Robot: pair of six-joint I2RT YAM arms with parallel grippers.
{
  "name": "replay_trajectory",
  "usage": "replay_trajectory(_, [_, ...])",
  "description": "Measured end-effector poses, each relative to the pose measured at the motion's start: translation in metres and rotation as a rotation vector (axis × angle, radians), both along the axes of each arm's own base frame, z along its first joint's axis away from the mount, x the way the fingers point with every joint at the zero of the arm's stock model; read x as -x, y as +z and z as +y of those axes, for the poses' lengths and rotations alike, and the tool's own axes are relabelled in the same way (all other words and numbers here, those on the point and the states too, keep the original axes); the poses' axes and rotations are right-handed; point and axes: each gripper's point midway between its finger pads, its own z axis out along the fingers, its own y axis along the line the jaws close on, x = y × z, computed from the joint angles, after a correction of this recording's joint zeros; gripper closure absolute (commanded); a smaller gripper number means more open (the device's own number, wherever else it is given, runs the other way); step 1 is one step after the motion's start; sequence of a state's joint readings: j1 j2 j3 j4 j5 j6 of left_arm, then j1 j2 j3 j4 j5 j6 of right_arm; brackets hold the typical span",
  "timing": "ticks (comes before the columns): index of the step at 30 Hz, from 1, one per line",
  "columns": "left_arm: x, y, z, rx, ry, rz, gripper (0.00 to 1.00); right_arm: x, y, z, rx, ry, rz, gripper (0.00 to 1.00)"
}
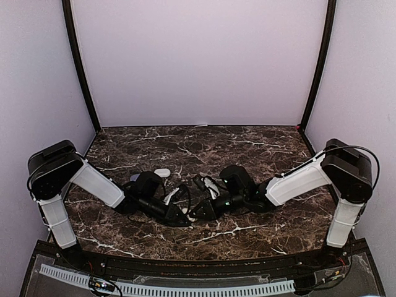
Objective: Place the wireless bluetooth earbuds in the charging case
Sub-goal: Open the charging case at the center of the board.
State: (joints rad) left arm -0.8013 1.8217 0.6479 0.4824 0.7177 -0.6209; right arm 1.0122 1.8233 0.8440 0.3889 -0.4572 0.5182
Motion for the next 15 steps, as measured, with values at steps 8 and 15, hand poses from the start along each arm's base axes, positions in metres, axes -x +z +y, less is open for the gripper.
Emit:
replay_trajectory(8, [0.0,0.0,0.0,-0.002,-0.002,0.0,0.83,0.001,0.004,0.001,-0.032,-0.003,0.042,0.82])
replay_trajectory(15, [-0.002,0.0,-0.001,-0.005,0.004,-0.011,0.83,-0.003,-0.002,-0.013,-0.072,-0.029,0.149,0.84])
